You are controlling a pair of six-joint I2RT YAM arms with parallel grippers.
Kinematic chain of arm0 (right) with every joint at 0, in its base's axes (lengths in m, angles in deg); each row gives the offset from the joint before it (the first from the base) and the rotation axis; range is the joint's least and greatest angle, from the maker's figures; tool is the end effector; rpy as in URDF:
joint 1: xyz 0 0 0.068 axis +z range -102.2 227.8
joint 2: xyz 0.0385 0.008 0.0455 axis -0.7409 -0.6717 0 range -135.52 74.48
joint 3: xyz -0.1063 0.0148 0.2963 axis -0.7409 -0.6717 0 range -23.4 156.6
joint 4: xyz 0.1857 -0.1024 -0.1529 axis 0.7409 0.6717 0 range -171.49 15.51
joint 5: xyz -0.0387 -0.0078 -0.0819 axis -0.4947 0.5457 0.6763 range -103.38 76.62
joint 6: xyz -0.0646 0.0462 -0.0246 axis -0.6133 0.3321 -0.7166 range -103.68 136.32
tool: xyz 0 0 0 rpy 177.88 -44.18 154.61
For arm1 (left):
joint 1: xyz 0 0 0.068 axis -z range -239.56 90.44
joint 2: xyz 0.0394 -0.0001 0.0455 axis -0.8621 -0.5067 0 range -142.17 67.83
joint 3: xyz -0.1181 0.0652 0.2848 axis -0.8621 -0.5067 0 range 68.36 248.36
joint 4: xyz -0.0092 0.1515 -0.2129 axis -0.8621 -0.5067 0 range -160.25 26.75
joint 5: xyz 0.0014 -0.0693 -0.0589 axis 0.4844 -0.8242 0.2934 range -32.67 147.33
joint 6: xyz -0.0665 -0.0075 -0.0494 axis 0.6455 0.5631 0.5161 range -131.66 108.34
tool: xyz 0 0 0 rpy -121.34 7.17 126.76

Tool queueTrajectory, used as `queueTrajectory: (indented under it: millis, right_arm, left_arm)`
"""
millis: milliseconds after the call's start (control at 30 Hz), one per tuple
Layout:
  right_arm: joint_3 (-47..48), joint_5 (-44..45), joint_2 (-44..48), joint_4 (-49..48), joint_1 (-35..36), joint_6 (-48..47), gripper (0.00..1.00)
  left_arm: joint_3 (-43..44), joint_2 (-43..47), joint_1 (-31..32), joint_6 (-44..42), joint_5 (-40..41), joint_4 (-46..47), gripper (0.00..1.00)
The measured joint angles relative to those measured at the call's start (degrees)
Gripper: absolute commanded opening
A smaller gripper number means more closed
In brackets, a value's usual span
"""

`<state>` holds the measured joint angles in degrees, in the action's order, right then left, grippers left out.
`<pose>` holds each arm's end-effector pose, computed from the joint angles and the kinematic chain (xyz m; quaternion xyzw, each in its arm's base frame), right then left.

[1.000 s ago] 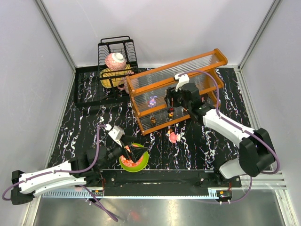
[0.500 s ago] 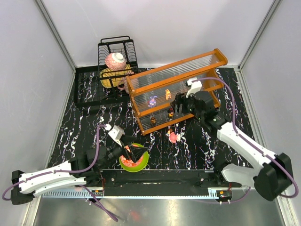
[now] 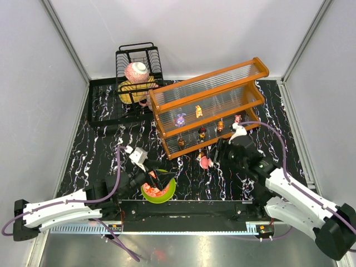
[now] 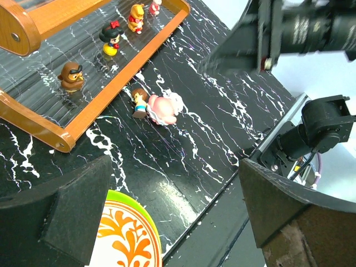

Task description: Place and organize the plastic toys onto the shelf

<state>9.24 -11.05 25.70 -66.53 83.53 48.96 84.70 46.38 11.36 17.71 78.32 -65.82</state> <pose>0.1598 0.1112 0.2586 -0.0135 0.8705 0.2616 0.4167 0.0651 -0.1084 0.2449 0.1505 0.7346 -0.4089 0.5201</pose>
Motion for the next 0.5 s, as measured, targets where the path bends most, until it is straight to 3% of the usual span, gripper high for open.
queueTrajectory:
  millis: [200,500]
  right_arm:
    - [-5.6,-0.3,-5.3,2.1,2.7,9.3,0.62]
    - [-6.7,0.1,-7.8,-0.4,2.8,15.3,0.49]
  left_arm:
    - [0.0,-0.9,0.0,0.9,0.0,1.0,0.99]
    - [-0.2,0.2,0.0,2.0,0.0,0.9,0.99]
